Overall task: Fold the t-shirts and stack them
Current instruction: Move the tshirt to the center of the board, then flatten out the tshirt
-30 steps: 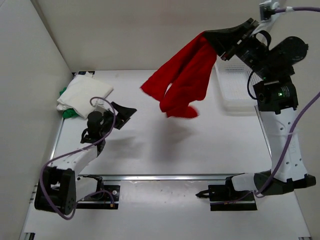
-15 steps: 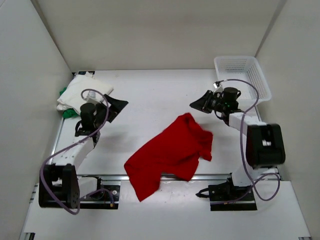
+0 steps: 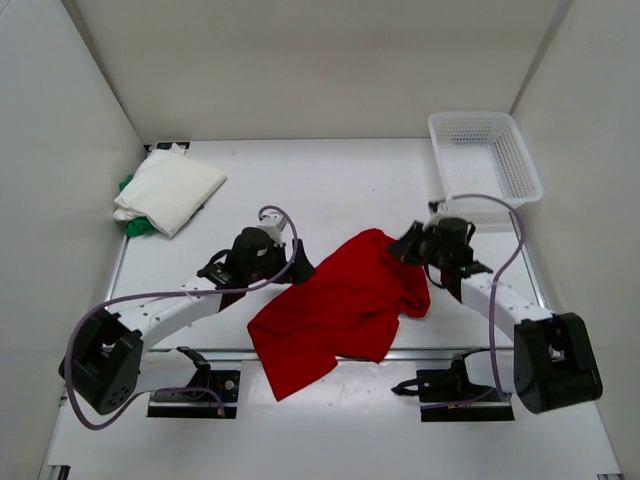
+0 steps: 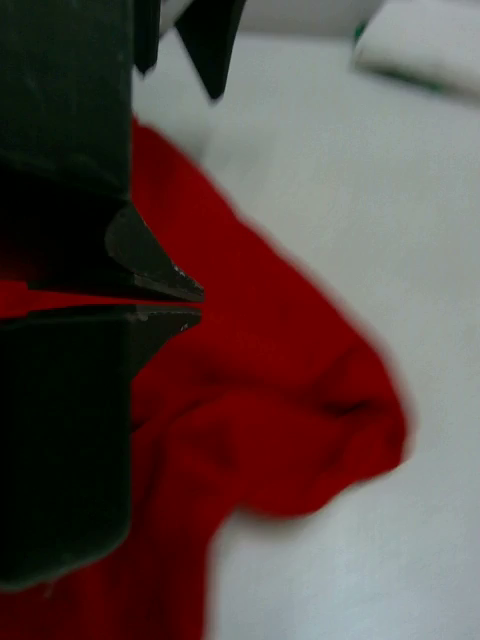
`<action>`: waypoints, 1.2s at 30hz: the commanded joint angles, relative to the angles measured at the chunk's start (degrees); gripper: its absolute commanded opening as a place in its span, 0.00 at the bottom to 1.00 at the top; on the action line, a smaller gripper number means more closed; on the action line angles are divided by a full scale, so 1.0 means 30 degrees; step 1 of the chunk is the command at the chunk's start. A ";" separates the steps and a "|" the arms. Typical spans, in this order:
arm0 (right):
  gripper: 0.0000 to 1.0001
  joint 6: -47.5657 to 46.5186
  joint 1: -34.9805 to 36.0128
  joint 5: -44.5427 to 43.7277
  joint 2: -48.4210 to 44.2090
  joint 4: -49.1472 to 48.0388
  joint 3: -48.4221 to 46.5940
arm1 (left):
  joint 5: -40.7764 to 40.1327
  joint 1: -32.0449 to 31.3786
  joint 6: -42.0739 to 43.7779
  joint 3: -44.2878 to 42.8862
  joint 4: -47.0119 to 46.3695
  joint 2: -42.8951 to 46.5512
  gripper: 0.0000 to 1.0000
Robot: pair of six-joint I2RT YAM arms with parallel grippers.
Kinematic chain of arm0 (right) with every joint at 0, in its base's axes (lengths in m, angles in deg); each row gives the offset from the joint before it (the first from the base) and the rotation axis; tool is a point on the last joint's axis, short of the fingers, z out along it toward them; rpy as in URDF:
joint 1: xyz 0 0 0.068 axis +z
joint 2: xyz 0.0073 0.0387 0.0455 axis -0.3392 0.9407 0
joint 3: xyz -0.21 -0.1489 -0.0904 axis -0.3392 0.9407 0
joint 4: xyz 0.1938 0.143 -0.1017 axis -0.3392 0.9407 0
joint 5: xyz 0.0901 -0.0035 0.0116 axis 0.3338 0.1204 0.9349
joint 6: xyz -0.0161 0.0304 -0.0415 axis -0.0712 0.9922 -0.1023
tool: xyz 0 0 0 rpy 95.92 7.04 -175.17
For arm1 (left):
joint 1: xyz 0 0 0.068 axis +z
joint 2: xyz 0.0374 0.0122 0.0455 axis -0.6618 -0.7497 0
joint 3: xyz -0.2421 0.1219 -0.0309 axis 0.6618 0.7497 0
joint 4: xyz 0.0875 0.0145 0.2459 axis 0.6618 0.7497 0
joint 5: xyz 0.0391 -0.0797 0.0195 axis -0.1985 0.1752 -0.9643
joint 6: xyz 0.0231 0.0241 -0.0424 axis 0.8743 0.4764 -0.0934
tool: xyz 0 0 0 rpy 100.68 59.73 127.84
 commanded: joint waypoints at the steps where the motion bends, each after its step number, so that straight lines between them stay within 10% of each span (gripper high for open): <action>1: 0.00 0.0225 0.0565 -0.4073 -0.2115 0.1907 0.3414 | -0.0553 -0.2071 0.1773 0.0023 0.1161 -0.0093 0.99; 9: 0.37 0.0260 -0.0367 -0.5763 -0.8337 0.3525 0.6824 | -0.0432 -0.4221 0.1191 -0.2059 0.0400 -0.3525 0.90; 11: 0.36 -0.0824 -0.0460 -0.3593 -0.7581 0.3555 0.5395 | 0.0465 -0.3519 0.0635 -0.1215 0.0048 -0.2564 0.44; 13: 0.36 -0.2053 0.1812 -0.2653 -0.6411 0.4019 0.4109 | 0.0269 -0.1740 -0.0739 0.0803 -0.0595 -0.1337 0.28; 21: 0.38 -0.5956 0.8969 -0.0953 0.1962 0.7596 -0.3391 | 0.3276 0.7431 -0.4432 0.4621 -0.1445 0.4822 0.47; 36: 0.63 -1.1664 1.6676 -0.3465 1.1375 0.7829 -1.2363 | 0.8290 1.2685 -0.8211 -0.2144 -0.3668 0.1459 0.50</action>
